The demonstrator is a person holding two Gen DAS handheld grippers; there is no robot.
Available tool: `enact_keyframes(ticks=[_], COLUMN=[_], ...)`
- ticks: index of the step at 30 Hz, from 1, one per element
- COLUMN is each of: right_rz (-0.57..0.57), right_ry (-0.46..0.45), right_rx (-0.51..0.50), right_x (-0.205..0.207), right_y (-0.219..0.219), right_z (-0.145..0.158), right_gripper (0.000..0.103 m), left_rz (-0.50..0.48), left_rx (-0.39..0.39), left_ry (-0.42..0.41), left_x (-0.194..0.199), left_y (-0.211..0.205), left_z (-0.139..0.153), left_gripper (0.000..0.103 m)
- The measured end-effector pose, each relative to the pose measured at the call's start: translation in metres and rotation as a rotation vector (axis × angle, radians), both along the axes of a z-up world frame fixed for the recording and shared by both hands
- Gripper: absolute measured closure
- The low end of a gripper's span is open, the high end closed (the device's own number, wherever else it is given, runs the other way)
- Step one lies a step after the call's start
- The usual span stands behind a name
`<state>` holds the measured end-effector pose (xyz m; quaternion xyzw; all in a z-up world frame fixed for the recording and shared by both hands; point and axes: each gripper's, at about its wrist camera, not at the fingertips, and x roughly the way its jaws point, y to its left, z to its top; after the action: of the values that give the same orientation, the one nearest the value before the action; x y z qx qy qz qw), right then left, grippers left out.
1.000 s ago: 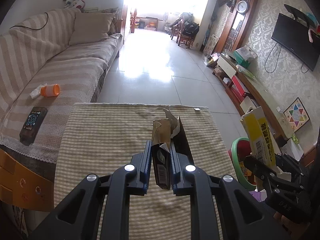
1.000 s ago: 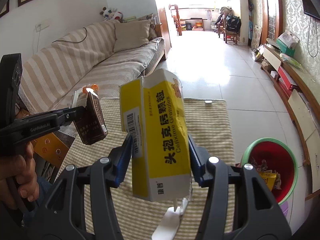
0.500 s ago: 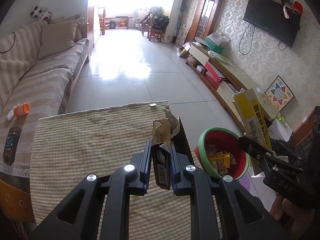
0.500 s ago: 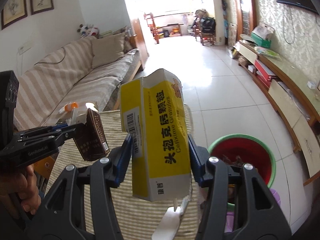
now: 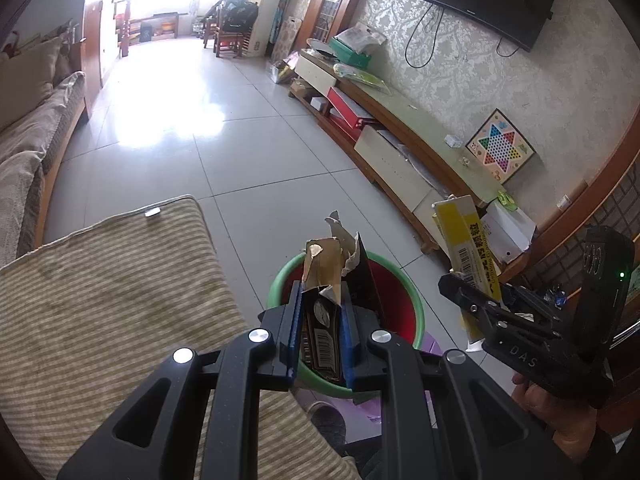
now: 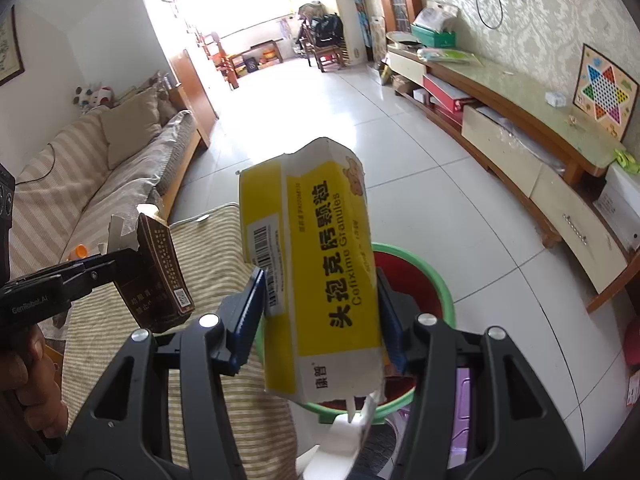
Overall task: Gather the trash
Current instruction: 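Lift the brown paper and medicine box and carry both over the red bin, then open both tools to drop the paper and medicine box into the bin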
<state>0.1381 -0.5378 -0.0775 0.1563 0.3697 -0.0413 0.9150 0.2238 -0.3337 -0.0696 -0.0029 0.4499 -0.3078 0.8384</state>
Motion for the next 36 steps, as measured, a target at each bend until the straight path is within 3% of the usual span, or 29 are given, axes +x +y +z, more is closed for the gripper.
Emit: enact_keyframes(ticks=[6, 8, 9, 10, 11, 15, 19, 27, 36], right_rz=[-0.019, -0.03, -0.04, -0.051, -0.056, -0.066, -0.062, -0.004, 0.092], right_ry=[0.02, 0.021, 0.02, 0.021, 0.019, 0.017, 0.004, -0.07, -0.16], right_rx=[0.017, 0.019, 0.015, 0.011, 0.012, 0.008, -0.009, -0.104, -0.126], right_x=[0.007, 0.01, 0.009, 0.009, 0.011, 0.01, 0.008, 0.001, -0.024], right_y=[-0.019, -0.021, -0.021, -0.021, -0.024, -0.024, -0.015, 0.037, 0.132], right_z=[-0.017, -0.02, -0.021, -0.022, -0.022, -0.022, -0.013, 0.033, 0.077], right_gripper=[0.051, 0.043, 0.034, 0.028, 0.027, 0.013, 0.005, 0.005, 0.005], left_rz=[-0.033, -0.049, -0.058, -0.055, -0.044, -0.02, 0.009, 0.099, 0.299], left_rx=[0.014, 0.009, 0.007, 0.005, -0.004, -0.009, -0.012, 0.019, 0.05], left_ry=[0.019, 0.029, 0.039, 0.039, 0.027, 0.011, -0.031, -0.095, -0.221], left_x=[0.007, 0.01, 0.011, 0.012, 0.012, 0.012, 0.008, -0.012, -0.057], left_y=[-0.029, -0.036, -0.038, -0.04, -0.038, -0.028, -0.008, 0.064, 0.182], left_z=[-0.014, -0.017, -0.019, -0.018, -0.017, -0.012, 0.001, 0.03, 0.073], left_gripper=[0.089, 0.086, 0.077, 0.046, 0.024, 0.021, 0.008, 0.008, 0.008])
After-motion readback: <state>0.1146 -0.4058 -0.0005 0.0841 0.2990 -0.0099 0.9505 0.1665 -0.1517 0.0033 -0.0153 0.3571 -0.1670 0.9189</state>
